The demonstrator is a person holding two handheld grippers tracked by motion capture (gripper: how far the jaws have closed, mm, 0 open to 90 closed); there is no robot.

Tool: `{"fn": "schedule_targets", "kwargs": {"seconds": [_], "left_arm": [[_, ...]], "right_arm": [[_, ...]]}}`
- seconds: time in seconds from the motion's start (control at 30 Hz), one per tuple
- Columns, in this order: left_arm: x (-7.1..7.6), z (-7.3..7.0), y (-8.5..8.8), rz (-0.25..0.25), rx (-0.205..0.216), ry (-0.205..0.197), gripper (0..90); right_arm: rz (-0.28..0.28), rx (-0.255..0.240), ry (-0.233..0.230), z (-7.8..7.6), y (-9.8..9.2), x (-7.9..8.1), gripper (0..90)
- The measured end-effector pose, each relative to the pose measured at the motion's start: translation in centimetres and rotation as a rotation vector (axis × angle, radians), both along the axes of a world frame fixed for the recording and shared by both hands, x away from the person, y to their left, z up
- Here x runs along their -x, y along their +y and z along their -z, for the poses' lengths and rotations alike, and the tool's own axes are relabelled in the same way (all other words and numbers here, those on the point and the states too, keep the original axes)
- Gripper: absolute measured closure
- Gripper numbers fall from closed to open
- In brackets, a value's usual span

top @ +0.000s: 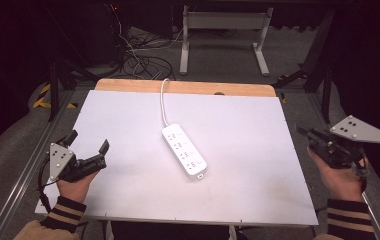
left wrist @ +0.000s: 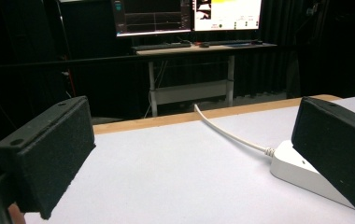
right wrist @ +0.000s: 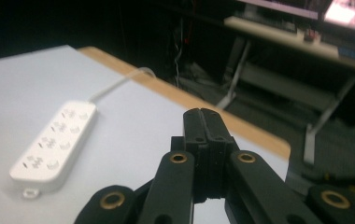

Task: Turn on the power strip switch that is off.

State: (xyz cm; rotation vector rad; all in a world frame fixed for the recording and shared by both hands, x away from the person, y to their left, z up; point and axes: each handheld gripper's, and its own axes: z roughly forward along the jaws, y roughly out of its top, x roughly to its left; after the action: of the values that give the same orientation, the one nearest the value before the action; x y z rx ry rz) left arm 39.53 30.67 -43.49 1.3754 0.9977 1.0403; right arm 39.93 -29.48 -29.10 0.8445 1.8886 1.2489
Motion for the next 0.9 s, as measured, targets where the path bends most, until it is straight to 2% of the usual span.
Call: {"fn": "schedule_targets", "kwargs": {"seconds": [0.07,0.17,0.23,0.27,0.3,0.37,0.5,0.53,0.57,0.77,0.9], "left_arm": [[0.0,0.0,0.0,0.0,0.0,0.001,0.0],[0.1,0.0,0.1,0.001,0.002,-0.003,0.0],[0.1,-0.1,0.1,0.002,0.003,-0.004,0.0],[0.1,-0.1,0.1,0.002,0.003,-0.005,0.0],[0.1,-0.1,0.1,0.002,0.005,-0.004,0.0],[0.1,-0.1,0.1,0.002,0.003,-0.002,0.0],[0.1,-0.1,0.1,0.004,0.003,-0.004,0.0],[0.1,-0.1,0.1,0.004,0.004,-0.004,0.0],[0.2,-0.1,0.2,0.003,0.007,-0.01,0.0],[0.2,-0.1,0.2,0.007,0.002,-0.008,0.0],[0.2,-0.1,0.2,0.009,-0.002,-0.005,0.0]], "right_arm": [[-0.035,0.021,-0.034,-1.9,1.3,0.2,90.0],[-0.093,0.068,-0.048,-3.9,4.4,0.0,90.0],[-0.14,0.098,-0.051,-4.7,6.8,-0.6,90.0],[-0.14,0.098,-0.051,-4.7,6.8,-0.6,90.0],[-0.187,0.115,-0.047,-5.1,9.2,-1.3,90.0],[-0.23,0.132,-0.036,-5.3,11.7,-2.2,90.0],[-0.303,0.172,-0.001,-4.7,16.4,-4.2,90.0],[-0.303,0.172,-0.001,-4.7,16.4,-4.2,90.0],[-0.327,0.184,0.019,-4.2,18.2,-5.0,90.0],[-0.359,0.205,0.082,-2.5,21.3,-7.5,90.0],[-0.365,0.225,0.137,-0.5,23.2,-9.4,90.0]]}}
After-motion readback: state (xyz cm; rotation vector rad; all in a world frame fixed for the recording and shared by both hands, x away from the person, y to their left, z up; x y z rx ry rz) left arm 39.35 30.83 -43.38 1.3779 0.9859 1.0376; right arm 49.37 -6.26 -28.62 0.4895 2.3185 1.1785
